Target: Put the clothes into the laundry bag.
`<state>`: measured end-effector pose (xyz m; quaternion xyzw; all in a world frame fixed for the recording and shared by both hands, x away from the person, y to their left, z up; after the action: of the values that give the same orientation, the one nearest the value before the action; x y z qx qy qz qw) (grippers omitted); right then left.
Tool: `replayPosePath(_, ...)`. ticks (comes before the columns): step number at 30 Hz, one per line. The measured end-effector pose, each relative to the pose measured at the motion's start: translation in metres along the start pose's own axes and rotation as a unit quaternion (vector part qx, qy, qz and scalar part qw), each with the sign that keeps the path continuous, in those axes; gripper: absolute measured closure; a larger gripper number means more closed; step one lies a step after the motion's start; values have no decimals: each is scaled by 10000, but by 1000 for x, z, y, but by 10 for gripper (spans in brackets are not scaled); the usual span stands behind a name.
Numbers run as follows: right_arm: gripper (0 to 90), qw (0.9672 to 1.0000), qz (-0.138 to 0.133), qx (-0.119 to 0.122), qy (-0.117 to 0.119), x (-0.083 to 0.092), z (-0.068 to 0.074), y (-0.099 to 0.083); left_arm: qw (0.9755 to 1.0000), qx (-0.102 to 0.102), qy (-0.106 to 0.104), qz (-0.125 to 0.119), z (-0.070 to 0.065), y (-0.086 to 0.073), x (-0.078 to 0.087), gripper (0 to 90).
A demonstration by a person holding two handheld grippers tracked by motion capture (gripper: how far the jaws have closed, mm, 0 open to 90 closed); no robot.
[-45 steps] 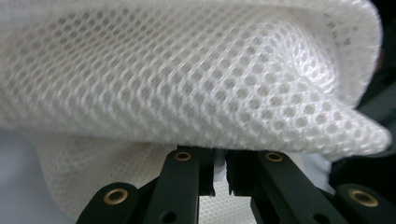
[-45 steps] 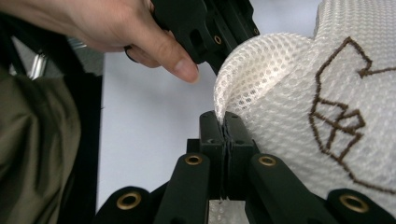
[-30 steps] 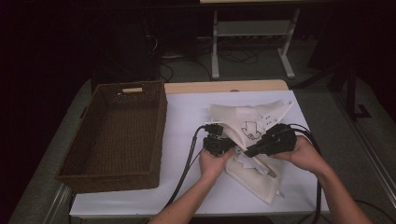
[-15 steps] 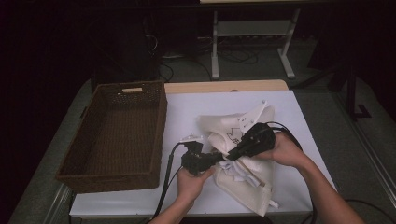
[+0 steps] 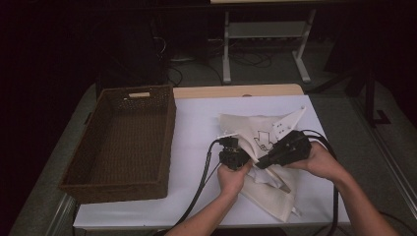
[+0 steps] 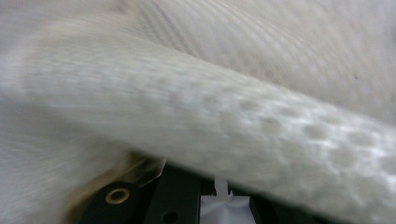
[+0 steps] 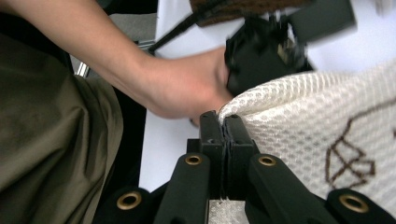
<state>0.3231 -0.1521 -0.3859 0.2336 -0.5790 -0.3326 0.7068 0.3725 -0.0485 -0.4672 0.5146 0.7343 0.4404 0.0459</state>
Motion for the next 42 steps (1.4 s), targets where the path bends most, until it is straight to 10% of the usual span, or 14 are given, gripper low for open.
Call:
replayPosePath(7,733,9980,-150,-400,-468,3,-3,-22,9975,-473,25,518,2,1,17,717)
replayPosePath(15,608,9904,-231,-546,-1249,16,7,-50,9846,-961,-483,1381,-2,-13,43,444)
replayPosePath(22,610,9751,-403,-790,-2034,22,0,-75,9830,-708,-765,1510,-8,-23,22,663)
replayPosePath(34,650,9823,9,-616,-1771,10,-58,-52,9888,-257,-699,1295,6,-14,9,683)
replayPosePath(42,652,9854,107,-600,-1593,12,-89,-42,9879,-219,-780,1323,-3,-6,-20,708)
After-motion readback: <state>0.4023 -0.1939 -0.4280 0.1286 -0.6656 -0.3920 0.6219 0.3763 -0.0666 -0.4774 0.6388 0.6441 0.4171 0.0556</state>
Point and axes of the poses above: each handheld gripper's, and its own axes: x roughly backward along the jaws, y roughly out of its top, z roughly to its left, the point moved 6 cm from there along -x, roughly forward along the jaws
